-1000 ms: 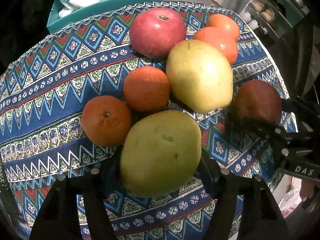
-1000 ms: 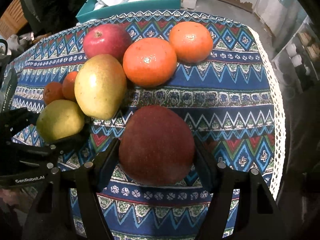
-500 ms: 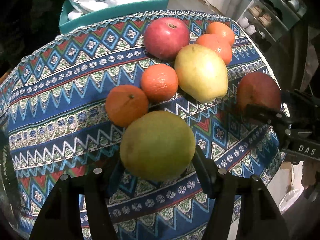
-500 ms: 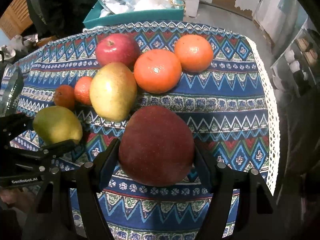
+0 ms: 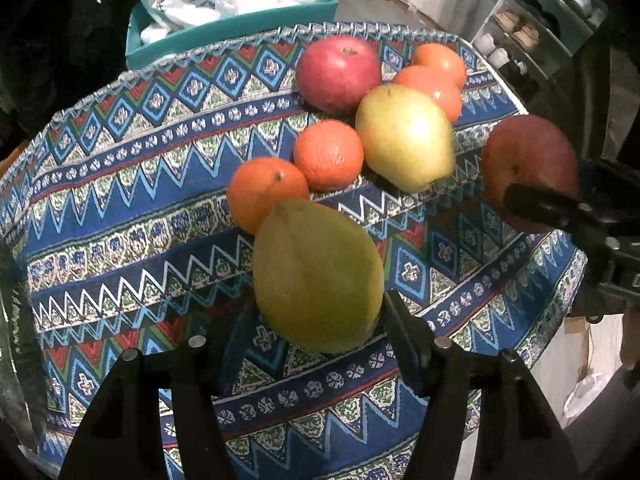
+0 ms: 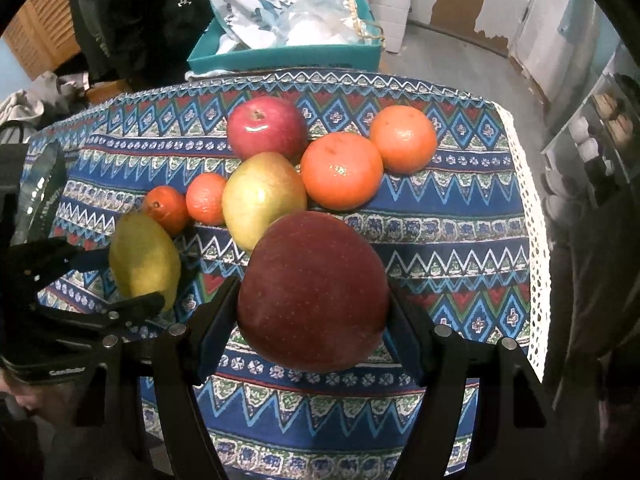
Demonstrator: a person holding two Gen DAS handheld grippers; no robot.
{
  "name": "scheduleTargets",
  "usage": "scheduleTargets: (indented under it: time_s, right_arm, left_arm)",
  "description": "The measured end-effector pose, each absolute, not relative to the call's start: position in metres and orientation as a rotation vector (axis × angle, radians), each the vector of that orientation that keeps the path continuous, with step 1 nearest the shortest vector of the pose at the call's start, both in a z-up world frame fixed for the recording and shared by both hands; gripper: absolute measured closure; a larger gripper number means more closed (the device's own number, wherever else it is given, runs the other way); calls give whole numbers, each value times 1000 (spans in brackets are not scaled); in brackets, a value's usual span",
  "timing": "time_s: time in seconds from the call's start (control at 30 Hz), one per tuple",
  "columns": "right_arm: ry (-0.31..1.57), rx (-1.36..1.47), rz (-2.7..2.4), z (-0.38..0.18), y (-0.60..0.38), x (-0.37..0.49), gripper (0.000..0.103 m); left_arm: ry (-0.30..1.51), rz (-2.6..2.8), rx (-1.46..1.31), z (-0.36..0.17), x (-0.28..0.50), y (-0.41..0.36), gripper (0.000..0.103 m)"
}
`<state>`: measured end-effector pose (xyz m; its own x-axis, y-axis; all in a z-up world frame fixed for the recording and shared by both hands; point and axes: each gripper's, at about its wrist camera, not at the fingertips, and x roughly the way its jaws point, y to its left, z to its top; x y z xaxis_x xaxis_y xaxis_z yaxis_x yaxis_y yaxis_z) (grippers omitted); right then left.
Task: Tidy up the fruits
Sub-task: 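Grasp the green-yellow mango with the left tool while the right tool grasps the large dark-red apple, then lift the mango with the left tool while the right tool carries the apple toward the glass bowl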
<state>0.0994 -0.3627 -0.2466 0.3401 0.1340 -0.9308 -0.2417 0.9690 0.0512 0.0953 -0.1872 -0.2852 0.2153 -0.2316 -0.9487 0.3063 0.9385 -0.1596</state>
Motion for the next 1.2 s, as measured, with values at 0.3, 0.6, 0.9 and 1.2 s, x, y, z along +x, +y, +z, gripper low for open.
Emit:
scheduleTargets:
  time_s: [0.3,0.6,0.9,1.2]
  right_arm:
    - [1221,-98,243,-251,-364,98,32]
    - [1238,-103,240,-258,-365,100,32]
    - [1227,-106,231,-254,-366,101,32]
    - [1197,-109,238,-243,-362,101,32]
  left_arm:
    - [1299,-375,57,-288,103,-194,37]
    - [1300,-383,-10,-296,112,-192,37]
    - [1279,-381,-6,-292,106,-186,37]
    - [1214,-395,3,-262,97,-179,37]
